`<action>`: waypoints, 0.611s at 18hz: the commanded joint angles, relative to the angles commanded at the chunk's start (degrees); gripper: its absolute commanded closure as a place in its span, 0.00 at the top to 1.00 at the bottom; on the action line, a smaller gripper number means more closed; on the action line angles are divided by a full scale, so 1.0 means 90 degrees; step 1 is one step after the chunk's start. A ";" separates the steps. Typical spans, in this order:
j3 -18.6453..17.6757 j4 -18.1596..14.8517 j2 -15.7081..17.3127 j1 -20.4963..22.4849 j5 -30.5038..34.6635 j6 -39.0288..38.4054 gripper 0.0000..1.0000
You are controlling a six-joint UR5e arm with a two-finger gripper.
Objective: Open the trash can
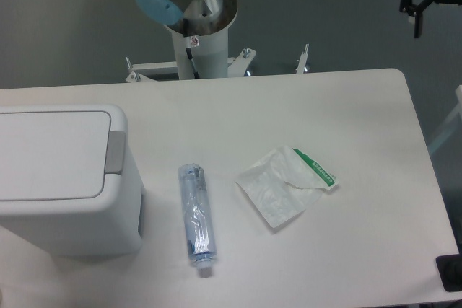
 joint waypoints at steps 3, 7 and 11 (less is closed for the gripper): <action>0.0010 0.0000 0.0010 0.0010 -0.0010 0.0010 1.00; -0.0019 -0.0010 0.0049 -0.0010 0.0000 -0.0107 1.00; -0.0039 -0.0010 0.0098 -0.0458 -0.0058 -0.1013 1.00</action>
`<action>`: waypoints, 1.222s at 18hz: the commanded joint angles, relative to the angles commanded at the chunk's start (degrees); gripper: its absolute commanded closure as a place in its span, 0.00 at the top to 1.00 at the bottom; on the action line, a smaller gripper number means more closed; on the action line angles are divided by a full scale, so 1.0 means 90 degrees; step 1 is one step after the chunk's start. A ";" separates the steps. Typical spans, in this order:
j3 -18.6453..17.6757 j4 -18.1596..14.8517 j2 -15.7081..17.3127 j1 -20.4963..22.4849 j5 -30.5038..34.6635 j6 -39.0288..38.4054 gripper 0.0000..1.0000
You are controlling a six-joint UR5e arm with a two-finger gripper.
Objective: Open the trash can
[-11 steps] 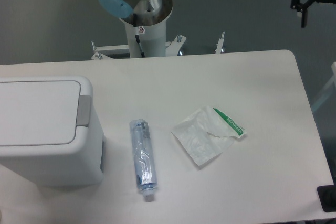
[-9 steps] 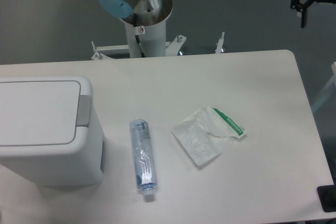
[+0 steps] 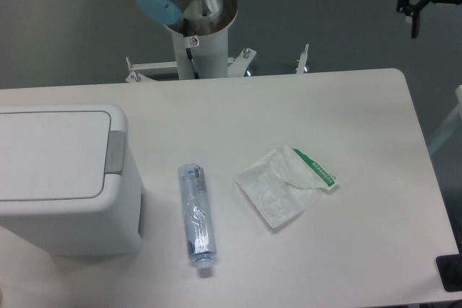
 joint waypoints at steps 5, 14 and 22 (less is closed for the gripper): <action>-0.0137 0.0010 0.0214 -0.0616 -0.0078 -0.1913 1.00; -0.0693 0.0517 0.0673 -0.1699 -0.0098 -0.4949 1.00; -0.0957 0.0605 0.0723 -0.2969 -0.0204 -0.7089 1.00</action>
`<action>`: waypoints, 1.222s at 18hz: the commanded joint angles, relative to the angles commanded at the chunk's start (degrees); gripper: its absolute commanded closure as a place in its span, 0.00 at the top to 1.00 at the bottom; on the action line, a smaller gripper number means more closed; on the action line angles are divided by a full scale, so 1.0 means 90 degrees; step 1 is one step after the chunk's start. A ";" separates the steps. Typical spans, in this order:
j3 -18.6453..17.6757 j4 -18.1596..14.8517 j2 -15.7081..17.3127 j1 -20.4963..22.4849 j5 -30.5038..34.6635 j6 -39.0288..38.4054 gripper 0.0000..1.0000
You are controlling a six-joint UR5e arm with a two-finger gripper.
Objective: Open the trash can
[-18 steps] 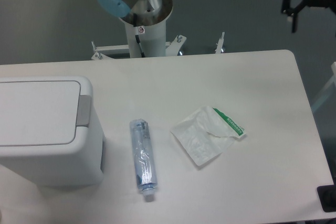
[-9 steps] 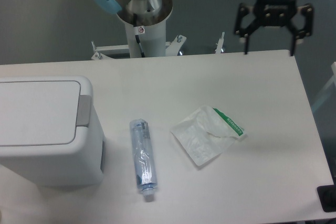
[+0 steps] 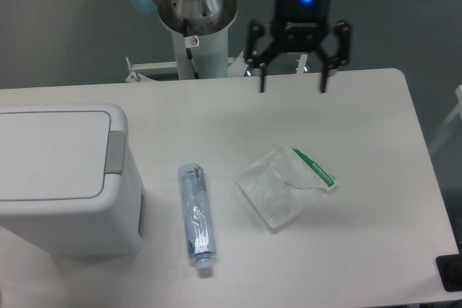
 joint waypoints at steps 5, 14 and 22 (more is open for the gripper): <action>-0.0117 0.0907 -0.0283 -0.0692 -0.0098 -0.0961 1.00; -0.0127 0.1055 -0.0674 -0.1533 -0.0089 -0.1078 1.00; -0.0215 0.1055 -0.0752 -0.1681 -0.0088 -0.1107 1.00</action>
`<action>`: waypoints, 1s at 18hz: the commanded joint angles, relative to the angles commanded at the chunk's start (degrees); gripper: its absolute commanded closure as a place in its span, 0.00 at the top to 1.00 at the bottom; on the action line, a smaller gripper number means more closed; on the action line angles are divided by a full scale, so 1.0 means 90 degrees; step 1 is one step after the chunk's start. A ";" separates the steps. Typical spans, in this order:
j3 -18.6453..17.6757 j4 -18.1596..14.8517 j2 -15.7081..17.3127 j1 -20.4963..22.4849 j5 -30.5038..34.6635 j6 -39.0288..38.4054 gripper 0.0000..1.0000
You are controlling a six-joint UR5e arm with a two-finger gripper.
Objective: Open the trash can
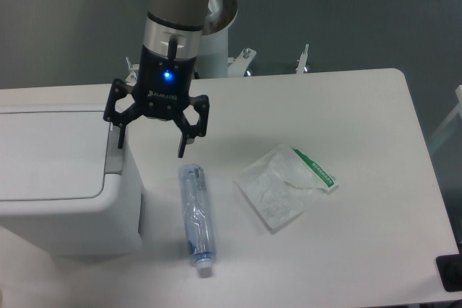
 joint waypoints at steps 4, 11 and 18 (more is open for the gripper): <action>0.0010 0.0010 -0.0039 0.0000 0.0000 0.0000 1.00; 0.0020 0.0010 -0.0137 0.0000 0.0010 0.0029 1.00; 0.0010 0.0010 -0.0166 0.0000 0.0020 0.0029 1.00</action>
